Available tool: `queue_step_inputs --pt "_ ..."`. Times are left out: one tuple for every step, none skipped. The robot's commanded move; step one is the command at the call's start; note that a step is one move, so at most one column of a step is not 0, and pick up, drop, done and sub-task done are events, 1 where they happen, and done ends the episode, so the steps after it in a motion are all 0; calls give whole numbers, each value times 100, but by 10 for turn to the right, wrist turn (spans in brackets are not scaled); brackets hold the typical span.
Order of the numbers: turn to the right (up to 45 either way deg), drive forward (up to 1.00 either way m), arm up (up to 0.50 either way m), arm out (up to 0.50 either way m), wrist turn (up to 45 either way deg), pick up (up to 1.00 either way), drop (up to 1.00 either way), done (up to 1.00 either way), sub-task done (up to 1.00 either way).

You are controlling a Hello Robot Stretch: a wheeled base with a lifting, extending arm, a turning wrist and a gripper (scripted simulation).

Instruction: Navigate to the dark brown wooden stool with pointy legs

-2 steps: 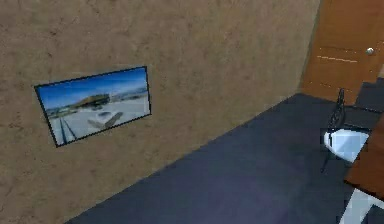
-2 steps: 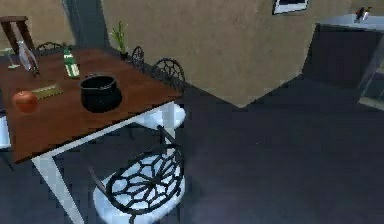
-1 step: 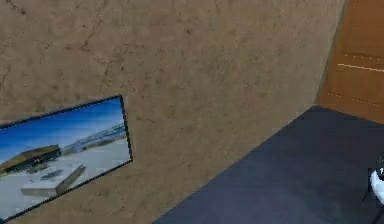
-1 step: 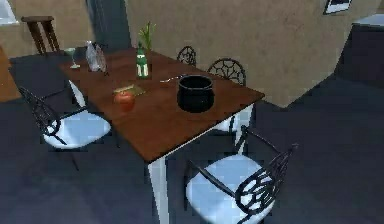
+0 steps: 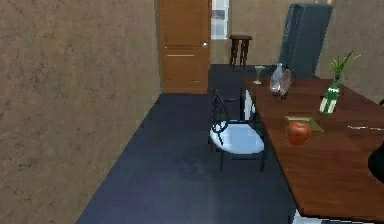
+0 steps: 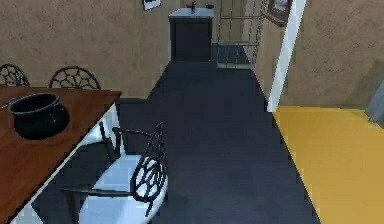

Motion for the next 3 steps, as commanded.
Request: queue_step_inputs --pt "0 45 0 0 0 0 0 0 0" --pt "-60 0 0 0 0 0 0 0 0" --pt "-30 0 0 0 0 0 0 0 0"
